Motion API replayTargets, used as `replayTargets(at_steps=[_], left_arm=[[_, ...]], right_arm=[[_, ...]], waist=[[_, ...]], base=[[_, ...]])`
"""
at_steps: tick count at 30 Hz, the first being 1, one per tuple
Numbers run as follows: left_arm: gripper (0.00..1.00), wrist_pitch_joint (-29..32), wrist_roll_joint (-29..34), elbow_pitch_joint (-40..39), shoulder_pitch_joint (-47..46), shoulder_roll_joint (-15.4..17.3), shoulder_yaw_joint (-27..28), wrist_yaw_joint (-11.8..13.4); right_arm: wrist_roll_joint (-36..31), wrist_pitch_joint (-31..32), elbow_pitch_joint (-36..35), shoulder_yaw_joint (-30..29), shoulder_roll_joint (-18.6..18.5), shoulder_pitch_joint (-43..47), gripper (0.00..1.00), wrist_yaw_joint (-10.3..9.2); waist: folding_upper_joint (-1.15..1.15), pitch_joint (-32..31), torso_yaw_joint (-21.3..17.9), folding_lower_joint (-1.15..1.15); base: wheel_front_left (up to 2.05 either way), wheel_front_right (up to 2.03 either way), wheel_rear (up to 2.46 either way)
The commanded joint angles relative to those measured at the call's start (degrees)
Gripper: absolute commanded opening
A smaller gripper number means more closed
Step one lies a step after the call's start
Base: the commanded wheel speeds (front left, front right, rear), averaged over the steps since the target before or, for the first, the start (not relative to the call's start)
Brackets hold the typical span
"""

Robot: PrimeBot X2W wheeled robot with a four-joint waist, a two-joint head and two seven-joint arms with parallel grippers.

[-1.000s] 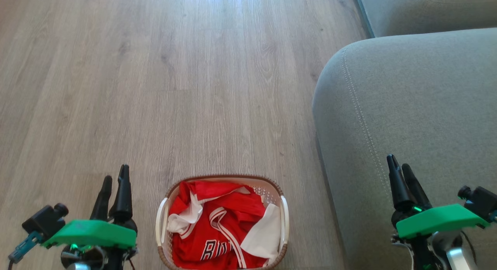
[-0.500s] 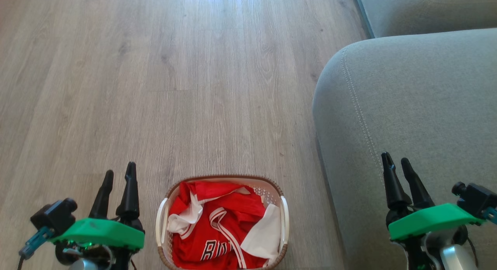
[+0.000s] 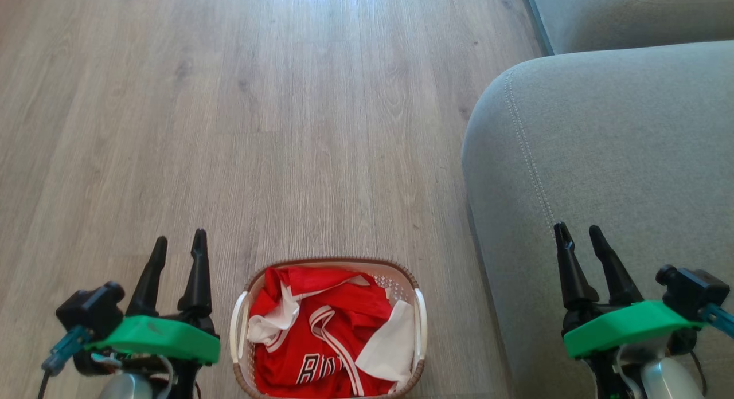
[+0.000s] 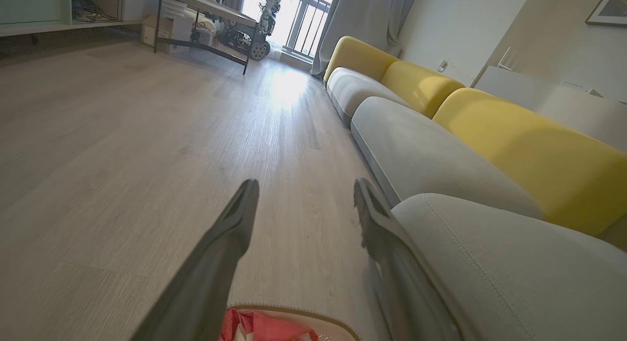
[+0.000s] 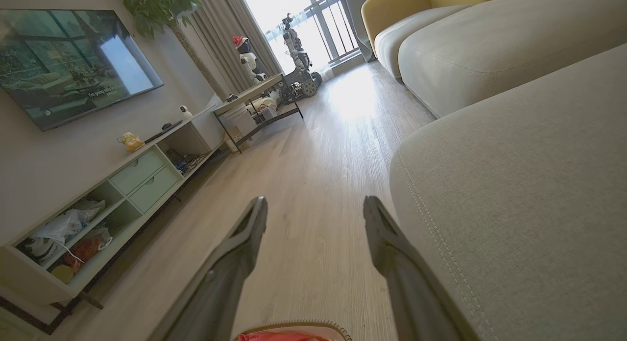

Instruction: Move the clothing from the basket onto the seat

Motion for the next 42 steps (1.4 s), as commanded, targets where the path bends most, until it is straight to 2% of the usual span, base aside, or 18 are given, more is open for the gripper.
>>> replayTargets(at_steps=[1,28,42], left_arm=[[1.00,-1.05,2.32,-2.59,-2.79,1.06,0.89,-0.21],[1.00,-5.57,20.51,-3.73,-3.35,1.32,0.16,-0.36],[1.00,-5.64,20.67,-3.78,-3.15,1.02,0.62,-0.37]], right_arm=[[-2.15,-1.19,-2.61,1.36,-0.97,-2.98,1.00,0.00],[-19.28,-5.75,-4.00,2.62,-0.66,-3.36,1.00,0.00],[-19.09,-5.82,-2.54,2.70,-0.78,-3.50,1.00,0.00]], waist=[[0.00,0.05,-0.02,0.00],[0.00,-0.06,-0.03,0.00],[0.00,0.15,-0.51,0.00]], base=[[0.00,0.00,0.00],[0.00,0.00,0.00],[0.00,0.00,0.00]])
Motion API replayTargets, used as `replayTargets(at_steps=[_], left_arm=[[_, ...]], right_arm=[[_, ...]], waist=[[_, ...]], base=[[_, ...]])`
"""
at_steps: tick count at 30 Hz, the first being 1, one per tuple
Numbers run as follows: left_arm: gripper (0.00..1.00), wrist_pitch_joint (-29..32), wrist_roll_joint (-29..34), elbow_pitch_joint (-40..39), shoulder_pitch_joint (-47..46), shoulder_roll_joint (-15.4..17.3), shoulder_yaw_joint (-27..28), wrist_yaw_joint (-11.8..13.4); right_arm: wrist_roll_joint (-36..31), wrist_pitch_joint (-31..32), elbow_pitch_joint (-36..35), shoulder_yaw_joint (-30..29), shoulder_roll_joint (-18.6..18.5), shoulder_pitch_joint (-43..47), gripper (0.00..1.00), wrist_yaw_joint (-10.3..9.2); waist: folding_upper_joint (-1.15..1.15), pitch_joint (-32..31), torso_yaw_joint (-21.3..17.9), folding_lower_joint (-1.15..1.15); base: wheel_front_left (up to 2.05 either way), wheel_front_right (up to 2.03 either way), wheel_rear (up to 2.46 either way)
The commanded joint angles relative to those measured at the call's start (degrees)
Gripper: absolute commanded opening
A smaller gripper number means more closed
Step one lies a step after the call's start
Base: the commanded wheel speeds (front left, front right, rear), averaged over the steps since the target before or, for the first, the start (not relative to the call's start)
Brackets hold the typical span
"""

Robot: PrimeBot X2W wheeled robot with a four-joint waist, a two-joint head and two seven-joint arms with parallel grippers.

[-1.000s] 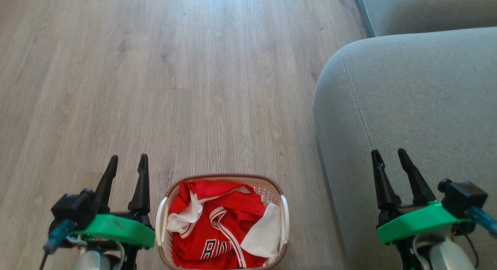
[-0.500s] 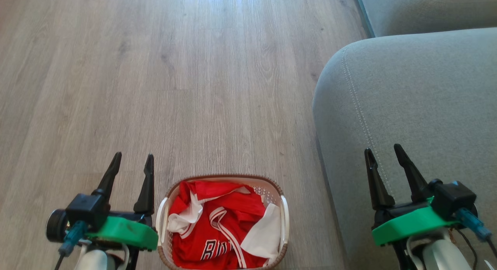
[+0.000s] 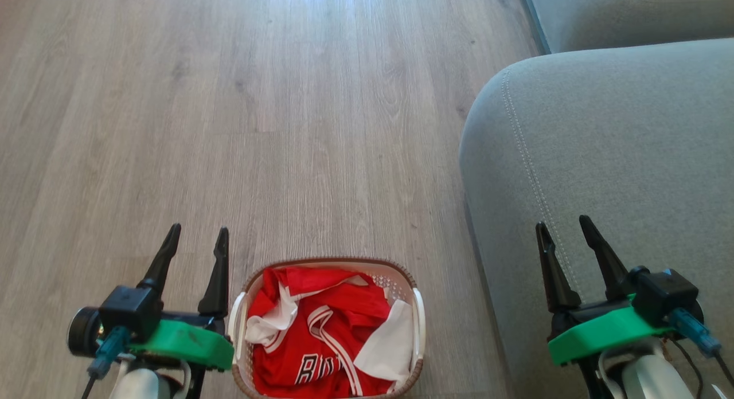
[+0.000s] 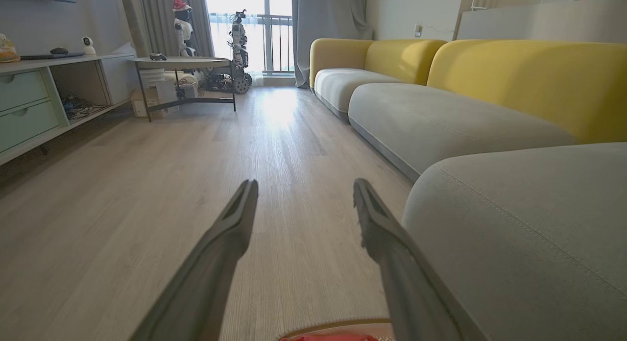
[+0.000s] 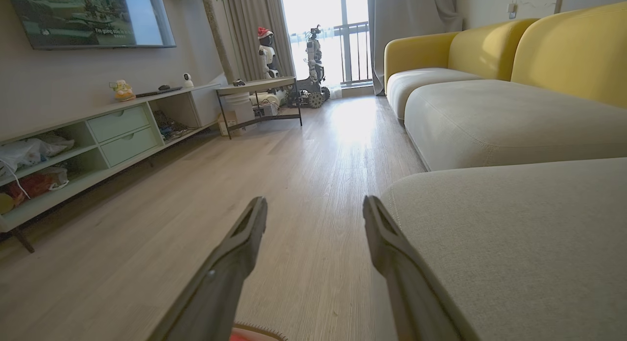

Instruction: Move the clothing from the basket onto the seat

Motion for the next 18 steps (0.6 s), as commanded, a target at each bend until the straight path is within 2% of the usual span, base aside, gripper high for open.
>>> replayTargets(at_steps=[1,5,10,18], left_arm=[[1.00,-0.72,0.11,-2.22,-3.08,0.82,1.98,-0.33],[1.00,-0.72,-0.22,-2.10,-3.10,0.76,1.95,-0.33],[1.00,-0.72,-0.76,-1.47,-4.27,0.85,1.78,-0.34],[1.00,-0.72,-1.44,0.94,-6.41,0.89,1.67,-0.34]], right_arm=[[0.16,-0.60,-1.71,1.32,-0.81,-3.23,1.00,-0.01],[0.11,-0.60,-1.87,1.67,-1.03,-3.68,1.00,-0.01],[0.83,-0.60,-2.40,2.11,-3.02,-5.83,1.00,-0.01],[1.71,-0.60,-3.73,1.04,-3.03,-7.82,1.00,-0.01]], waist=[[0.00,0.13,-0.16,0.00],[0.00,1.35,-0.94,0.00],[0.00,3.67,-1.94,0.00],[0.00,7.51,-3.44,0.00]], base=[[0.00,0.00,0.00],[0.00,0.00,0.00],[0.00,0.00,0.00],[0.00,0.00,0.00]])
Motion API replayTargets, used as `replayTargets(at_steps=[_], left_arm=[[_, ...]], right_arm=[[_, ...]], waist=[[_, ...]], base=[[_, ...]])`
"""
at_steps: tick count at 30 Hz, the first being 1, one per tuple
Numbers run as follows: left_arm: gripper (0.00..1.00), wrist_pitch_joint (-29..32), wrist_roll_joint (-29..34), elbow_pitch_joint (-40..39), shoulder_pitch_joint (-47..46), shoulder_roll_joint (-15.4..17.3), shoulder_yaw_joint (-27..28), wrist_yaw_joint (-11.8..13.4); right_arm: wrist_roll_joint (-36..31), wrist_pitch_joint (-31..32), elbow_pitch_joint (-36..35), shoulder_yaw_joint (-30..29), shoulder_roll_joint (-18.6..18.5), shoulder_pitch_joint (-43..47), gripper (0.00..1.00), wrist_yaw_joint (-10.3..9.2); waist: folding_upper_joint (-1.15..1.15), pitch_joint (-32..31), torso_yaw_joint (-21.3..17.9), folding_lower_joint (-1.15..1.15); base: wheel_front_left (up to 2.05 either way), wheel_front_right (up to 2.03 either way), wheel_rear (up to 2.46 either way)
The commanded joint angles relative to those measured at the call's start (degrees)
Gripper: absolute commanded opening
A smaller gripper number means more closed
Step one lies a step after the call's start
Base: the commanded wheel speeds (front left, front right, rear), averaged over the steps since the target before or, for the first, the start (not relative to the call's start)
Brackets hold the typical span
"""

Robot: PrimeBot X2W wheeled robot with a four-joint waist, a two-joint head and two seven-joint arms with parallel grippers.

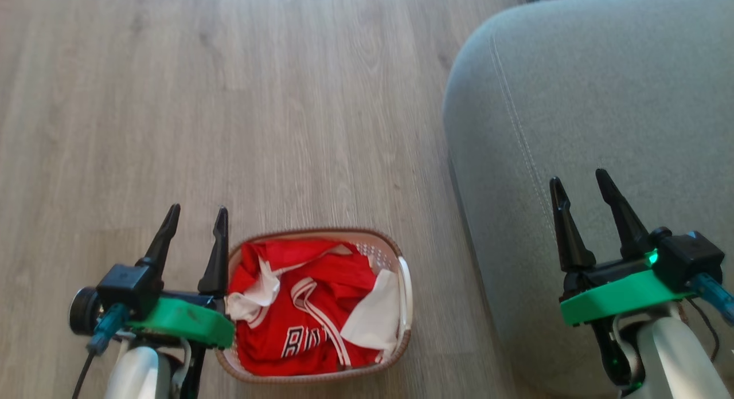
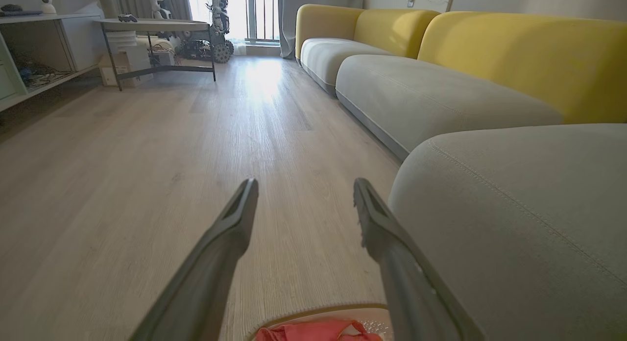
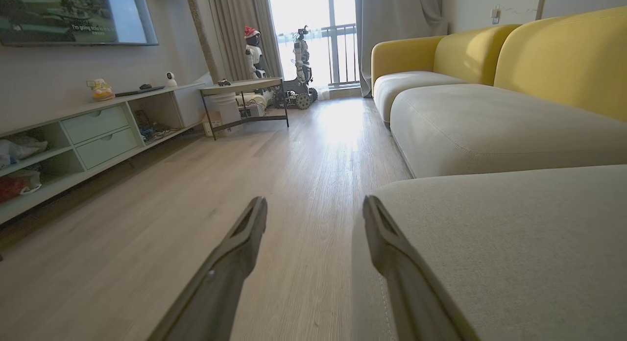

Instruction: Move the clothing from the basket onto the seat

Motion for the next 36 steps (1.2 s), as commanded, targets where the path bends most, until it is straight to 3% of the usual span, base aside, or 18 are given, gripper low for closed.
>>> replayTargets(at_steps=[1,19,36], left_arm=[[1.00,-0.71,-0.48,-1.14,-2.78,0.95,1.65,0.06],[1.00,-0.71,-4.69,15.91,-15.60,3.58,-3.28,0.06],[1.00,2.62,-15.38,41.82,-32.02,5.86,-17.88,0.06]], right_arm=[[0.15,-0.54,-2.35,0.97,-0.49,-2.49,1.00,-0.01],[0.10,-0.54,-11.59,1.43,1.00,-7.82,1.00,-0.01],[0.10,-0.54,-20.22,0.72,1.72,-13.90,1.00,-0.01]], waist=[[0.00,1.65,-0.80,0.00],[0.00,17.14,-3.91,0.00],[0.00,30.92,-6.45,0.00]], base=[[0.00,0.00,0.00],[0.00,0.00,0.00],[0.00,0.00,0.00]])
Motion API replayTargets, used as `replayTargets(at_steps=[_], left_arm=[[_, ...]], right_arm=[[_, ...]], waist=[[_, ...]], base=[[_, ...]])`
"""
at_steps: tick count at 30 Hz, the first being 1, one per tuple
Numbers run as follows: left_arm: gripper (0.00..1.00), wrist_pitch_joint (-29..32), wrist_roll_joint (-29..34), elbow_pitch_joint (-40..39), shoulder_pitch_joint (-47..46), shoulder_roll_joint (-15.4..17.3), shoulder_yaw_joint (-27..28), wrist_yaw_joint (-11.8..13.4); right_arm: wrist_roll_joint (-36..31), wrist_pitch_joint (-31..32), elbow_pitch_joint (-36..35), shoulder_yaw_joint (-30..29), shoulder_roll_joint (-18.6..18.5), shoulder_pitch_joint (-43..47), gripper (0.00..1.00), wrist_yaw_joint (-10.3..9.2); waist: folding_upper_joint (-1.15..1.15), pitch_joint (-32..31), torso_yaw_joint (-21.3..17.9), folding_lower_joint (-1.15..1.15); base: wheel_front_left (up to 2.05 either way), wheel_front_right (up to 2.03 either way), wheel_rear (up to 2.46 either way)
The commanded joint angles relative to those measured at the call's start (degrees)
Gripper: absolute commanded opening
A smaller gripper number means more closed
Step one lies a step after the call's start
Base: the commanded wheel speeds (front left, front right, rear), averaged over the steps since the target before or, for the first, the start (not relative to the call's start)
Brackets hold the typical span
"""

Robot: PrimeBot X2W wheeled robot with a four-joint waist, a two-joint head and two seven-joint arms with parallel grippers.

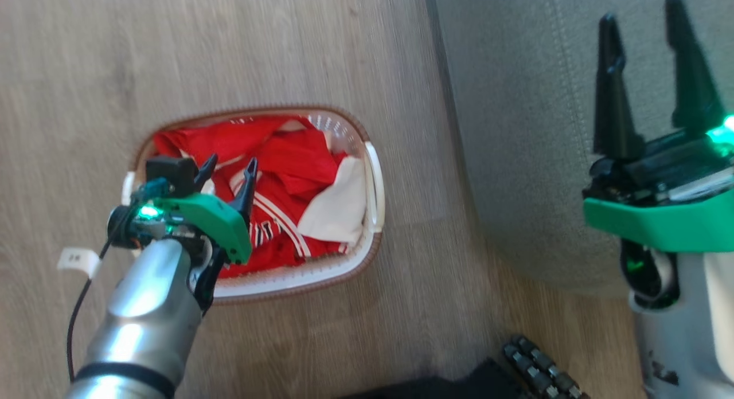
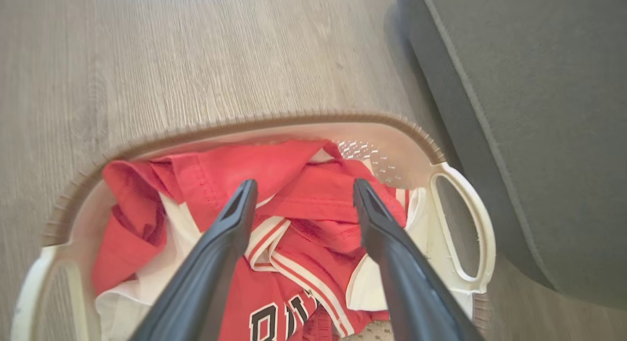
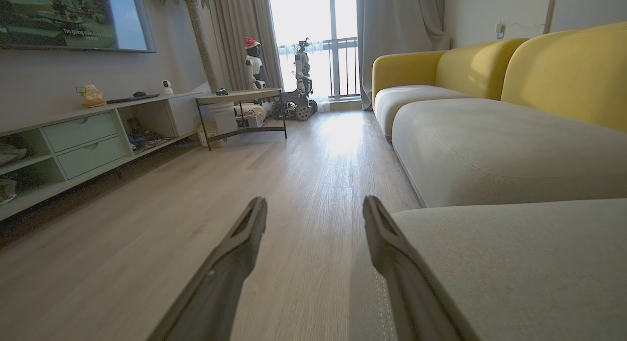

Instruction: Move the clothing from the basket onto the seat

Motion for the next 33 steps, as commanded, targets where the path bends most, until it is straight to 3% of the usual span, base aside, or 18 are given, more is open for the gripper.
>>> replayTargets(at_steps=[1,17,31,32,33], left_arm=[[1.00,0.03,-0.82,1.06,-1.61,1.96,0.30,0.06],[1.00,6.15,-5.99,15.25,-14.15,4.71,-4.91,0.06],[1.00,15.71,-7.15,19.97,-16.98,6.58,-5.85,1.09],[0.46,17.01,-7.20,20.08,-17.05,6.59,-6.20,0.95],[0.00,17.19,-7.29,20.11,-17.11,6.55,-6.27,0.89]], right_arm=[[0.16,-0.36,-3.05,0.46,0.11,-0.50,1.00,-0.01],[0.40,-0.36,-11.36,-0.04,1.70,-5.31,1.00,-0.01],[-0.10,-0.36,-13.24,-0.03,2.66,-4.88,1.00,-0.01],[-0.21,-0.36,-13.20,0.00,2.70,-4.85,1.00,-0.01],[-0.29,-0.36,-13.13,0.03,2.72,-4.87,1.00,-0.01]], waist=[[0.00,3.14,-1.16,-0.01],[0.00,16.04,-5.27,-0.01],[0.00,19.68,-7.86,-0.01],[0.00,19.69,-7.89,-0.01],[0.00,19.62,-7.84,-0.01]], base=[[0.00,0.00,0.00],[0.00,0.00,0.00],[0.00,0.00,0.00],[0.00,0.00,0.00],[0.00,0.00,0.00]])
